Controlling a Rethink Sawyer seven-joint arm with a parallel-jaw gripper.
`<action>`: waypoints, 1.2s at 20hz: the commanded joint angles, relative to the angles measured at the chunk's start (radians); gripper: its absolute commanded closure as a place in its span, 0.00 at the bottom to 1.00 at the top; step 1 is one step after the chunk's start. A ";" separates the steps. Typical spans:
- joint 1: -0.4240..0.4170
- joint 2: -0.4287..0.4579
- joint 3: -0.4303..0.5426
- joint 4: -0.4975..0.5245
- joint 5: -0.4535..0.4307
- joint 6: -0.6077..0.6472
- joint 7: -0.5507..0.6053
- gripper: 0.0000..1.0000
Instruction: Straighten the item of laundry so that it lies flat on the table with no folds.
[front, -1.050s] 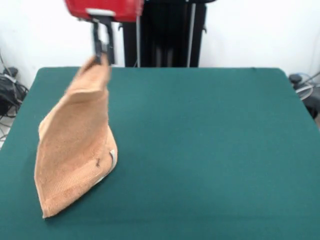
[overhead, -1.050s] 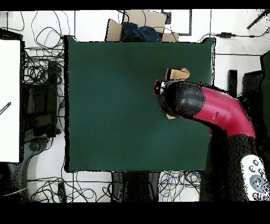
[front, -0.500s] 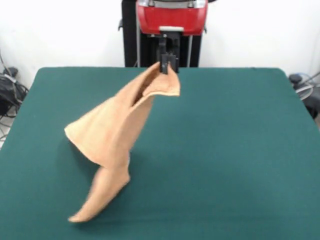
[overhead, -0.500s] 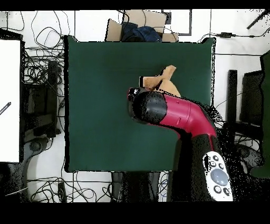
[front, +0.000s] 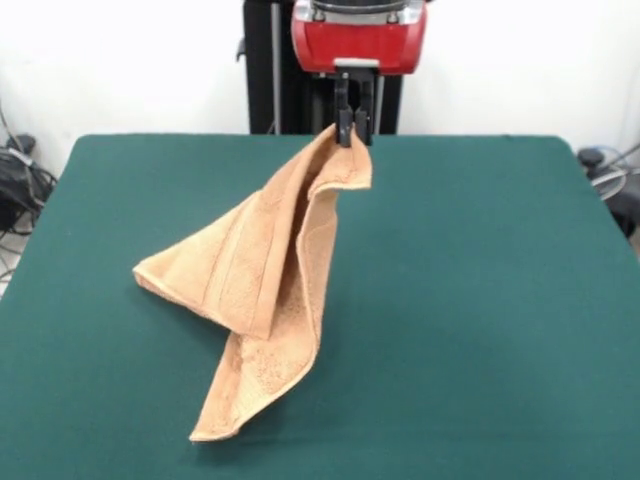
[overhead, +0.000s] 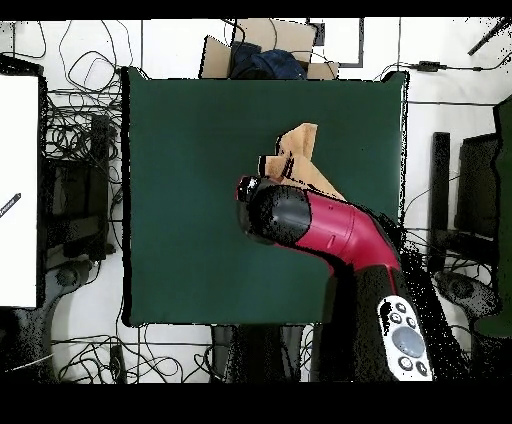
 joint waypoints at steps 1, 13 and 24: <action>-0.043 0.056 0.087 0.131 0.079 -0.140 0.202 1.00; 0.036 0.147 0.110 0.164 0.186 -0.263 0.281 1.00; 0.139 0.127 -0.012 0.115 0.239 -0.195 0.277 1.00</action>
